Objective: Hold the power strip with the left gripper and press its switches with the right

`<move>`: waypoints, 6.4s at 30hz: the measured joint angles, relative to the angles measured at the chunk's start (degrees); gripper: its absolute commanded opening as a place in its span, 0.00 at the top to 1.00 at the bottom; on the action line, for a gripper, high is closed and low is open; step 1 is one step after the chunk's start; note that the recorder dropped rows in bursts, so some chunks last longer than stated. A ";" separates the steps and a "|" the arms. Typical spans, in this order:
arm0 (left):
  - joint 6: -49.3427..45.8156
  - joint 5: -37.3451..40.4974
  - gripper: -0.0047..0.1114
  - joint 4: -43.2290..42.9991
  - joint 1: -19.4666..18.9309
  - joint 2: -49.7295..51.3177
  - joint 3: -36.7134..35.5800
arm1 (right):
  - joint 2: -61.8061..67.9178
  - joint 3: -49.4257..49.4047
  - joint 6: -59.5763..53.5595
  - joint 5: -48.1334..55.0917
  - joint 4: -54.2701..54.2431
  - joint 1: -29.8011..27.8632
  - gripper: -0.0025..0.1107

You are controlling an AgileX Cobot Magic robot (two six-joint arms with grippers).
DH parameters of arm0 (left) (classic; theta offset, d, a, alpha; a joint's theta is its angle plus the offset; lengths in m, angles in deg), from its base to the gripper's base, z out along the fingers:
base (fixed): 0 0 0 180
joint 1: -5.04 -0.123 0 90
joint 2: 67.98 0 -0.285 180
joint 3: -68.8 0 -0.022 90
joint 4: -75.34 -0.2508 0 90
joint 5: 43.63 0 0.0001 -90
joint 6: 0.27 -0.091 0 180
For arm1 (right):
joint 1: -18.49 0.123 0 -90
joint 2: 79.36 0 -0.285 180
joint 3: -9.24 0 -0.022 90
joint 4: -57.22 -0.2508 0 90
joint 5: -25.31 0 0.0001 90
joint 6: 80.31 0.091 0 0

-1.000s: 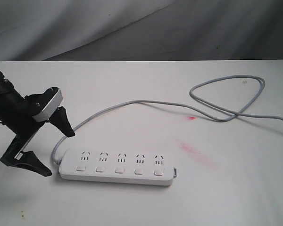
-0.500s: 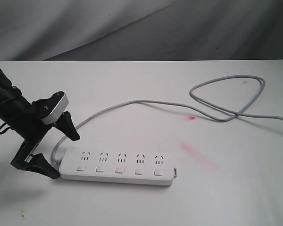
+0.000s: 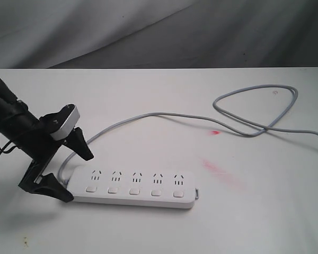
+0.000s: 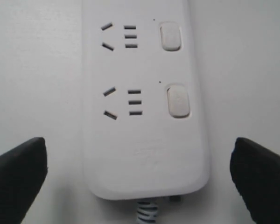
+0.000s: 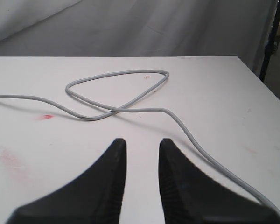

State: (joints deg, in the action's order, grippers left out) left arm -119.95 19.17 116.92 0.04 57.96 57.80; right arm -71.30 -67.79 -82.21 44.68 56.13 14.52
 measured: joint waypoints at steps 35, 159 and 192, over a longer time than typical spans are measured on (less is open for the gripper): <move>0.00 -0.08 0.49 0.64 0.00 2.24 0.00 | 0.00 0.00 0.00 0.00 0.00 0.00 0.77; -0.13 -0.08 0.49 0.64 0.00 2.24 0.00 | 107.51 68.81 -84.55 21.16 -58.01 31.04 0.14; -0.13 -0.08 0.49 0.64 0.00 2.24 0.00 | 125.29 82.17 -90.50 11.81 -62.42 43.42 0.14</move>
State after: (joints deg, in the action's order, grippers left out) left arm -120.08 19.09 117.56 0.04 60.20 57.80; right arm 53.99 14.38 -172.71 56.49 -6.29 57.94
